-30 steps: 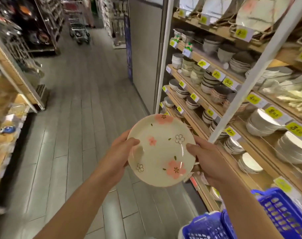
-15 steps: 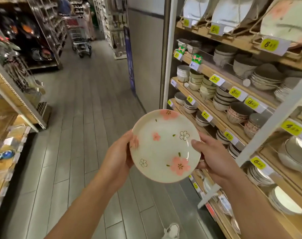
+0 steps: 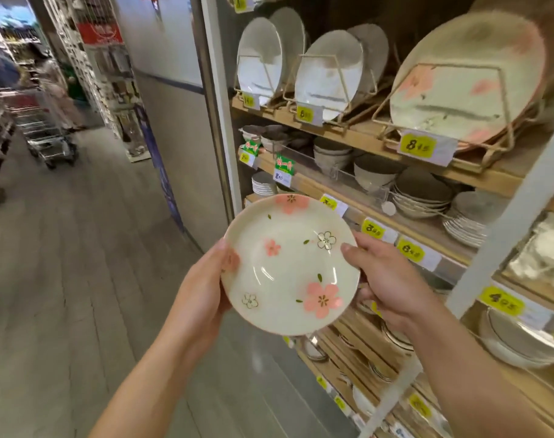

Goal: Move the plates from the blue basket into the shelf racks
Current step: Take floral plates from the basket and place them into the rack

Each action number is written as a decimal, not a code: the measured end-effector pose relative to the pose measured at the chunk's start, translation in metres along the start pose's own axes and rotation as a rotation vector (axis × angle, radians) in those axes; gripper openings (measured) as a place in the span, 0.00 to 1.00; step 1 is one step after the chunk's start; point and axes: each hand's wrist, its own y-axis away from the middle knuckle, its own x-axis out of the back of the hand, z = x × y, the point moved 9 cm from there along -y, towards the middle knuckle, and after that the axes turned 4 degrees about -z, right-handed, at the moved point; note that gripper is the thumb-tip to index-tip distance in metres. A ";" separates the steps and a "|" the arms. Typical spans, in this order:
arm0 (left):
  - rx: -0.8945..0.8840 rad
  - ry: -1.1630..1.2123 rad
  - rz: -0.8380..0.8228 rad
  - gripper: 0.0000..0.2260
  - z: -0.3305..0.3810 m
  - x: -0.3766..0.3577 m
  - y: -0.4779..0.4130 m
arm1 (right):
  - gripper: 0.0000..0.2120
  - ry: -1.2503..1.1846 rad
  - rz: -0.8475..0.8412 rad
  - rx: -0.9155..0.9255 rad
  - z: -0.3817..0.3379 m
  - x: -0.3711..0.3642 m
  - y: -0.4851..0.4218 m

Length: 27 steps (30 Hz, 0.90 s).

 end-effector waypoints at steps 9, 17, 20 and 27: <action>0.002 0.008 -0.445 0.14 0.014 -0.076 -0.129 | 0.14 0.009 0.433 0.093 -0.042 0.083 -0.013; -0.204 0.202 -0.845 0.15 0.096 -0.164 -0.199 | 0.16 0.034 0.842 0.414 -0.134 0.105 0.012; -0.238 0.386 -0.852 0.15 0.126 -0.193 -0.206 | 0.17 -0.187 0.931 0.605 -0.165 0.106 0.009; -0.480 0.704 -0.807 0.16 0.213 -0.231 -0.213 | 0.19 -0.226 1.075 1.014 -0.237 0.100 0.006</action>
